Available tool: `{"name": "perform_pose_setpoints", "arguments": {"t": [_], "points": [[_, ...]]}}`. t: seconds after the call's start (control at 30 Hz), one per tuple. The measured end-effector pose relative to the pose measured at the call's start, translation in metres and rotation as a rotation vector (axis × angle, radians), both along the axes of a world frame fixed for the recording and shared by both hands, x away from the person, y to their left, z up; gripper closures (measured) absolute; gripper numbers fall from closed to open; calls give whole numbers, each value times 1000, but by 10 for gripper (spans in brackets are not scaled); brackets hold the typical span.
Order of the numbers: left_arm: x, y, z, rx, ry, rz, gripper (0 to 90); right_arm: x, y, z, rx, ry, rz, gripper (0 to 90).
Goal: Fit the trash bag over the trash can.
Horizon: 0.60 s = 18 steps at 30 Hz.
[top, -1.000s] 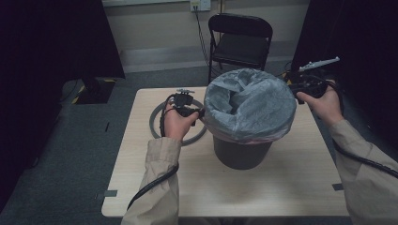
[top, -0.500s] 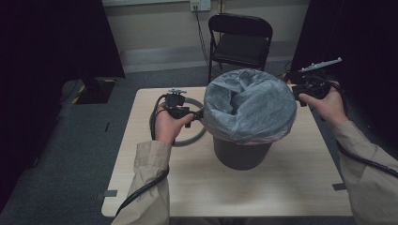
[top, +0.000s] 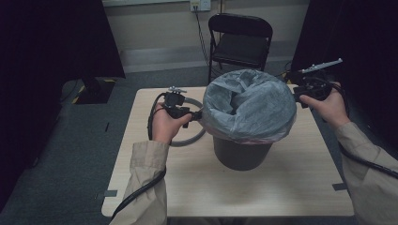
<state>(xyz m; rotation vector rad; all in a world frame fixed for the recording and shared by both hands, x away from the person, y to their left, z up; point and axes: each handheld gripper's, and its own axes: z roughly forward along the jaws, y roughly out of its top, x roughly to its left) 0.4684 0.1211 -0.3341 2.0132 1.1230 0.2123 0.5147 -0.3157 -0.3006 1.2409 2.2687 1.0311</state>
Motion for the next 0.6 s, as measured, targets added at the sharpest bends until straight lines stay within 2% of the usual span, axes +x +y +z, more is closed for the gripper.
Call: {"name": "perform_pose_setpoints", "arguments": {"t": [0.03,0.07,0.1,0.13,0.17,0.27,0.3,0.47,0.53,0.6], "points": [[-1,-3,-3,5,16,-23,596,0,0,0,3,0,4,335],[-2,-5,-6,19,25,-36,616,-1,0,0,4,0,7,335],[-2,-8,-9,23,41,-58,712,-1,1,-1,4,0,10,335],[-2,-10,-11,20,46,-55,755,-1,1,-1,6,-2,13,340],[-2,-12,-14,37,50,-56,784,-1,1,-1,5,-1,12,340],[0,-21,-23,23,65,-67,884,-1,1,-3,11,4,14,341],[0,-23,-25,21,69,-60,891,-1,1,-4,9,3,14,341],[6,-29,-39,-46,107,-62,896,0,-1,-8,18,10,18,340],[7,-30,-38,-43,108,-63,894,0,-1,-8,14,9,18,335],[8,-29,-35,-15,99,-56,858,0,-1,-7,8,12,21,335]]}}
